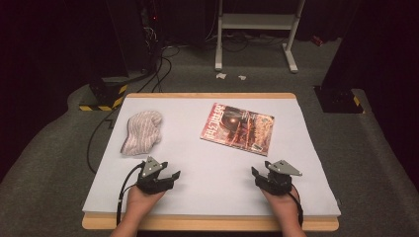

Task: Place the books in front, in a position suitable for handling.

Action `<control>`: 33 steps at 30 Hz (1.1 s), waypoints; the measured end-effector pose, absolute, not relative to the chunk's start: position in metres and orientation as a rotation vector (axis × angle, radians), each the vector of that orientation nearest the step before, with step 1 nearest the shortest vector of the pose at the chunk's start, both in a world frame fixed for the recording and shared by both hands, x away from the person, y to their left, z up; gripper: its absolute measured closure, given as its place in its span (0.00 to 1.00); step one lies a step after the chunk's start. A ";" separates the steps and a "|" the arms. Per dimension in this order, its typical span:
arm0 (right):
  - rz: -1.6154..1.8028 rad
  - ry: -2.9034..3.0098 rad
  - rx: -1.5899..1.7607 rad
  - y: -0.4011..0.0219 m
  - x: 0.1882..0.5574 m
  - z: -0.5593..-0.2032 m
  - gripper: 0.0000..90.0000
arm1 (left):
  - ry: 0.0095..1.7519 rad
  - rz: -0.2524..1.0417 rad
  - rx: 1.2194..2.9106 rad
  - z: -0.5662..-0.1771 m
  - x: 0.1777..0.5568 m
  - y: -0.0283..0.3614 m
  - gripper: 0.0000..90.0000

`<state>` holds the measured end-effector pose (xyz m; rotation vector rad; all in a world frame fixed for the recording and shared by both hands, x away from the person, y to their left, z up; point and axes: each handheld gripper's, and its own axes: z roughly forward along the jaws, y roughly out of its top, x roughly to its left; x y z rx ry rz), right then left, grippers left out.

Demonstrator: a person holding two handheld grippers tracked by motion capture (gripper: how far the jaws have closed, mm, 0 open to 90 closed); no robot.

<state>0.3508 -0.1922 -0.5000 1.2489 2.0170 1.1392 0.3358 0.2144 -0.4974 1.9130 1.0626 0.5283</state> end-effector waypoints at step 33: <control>1.150 2.007 1.250 -0.194 0.349 -0.498 0.49 | 1.063 0.532 1.899 -0.498 0.337 0.215 0.39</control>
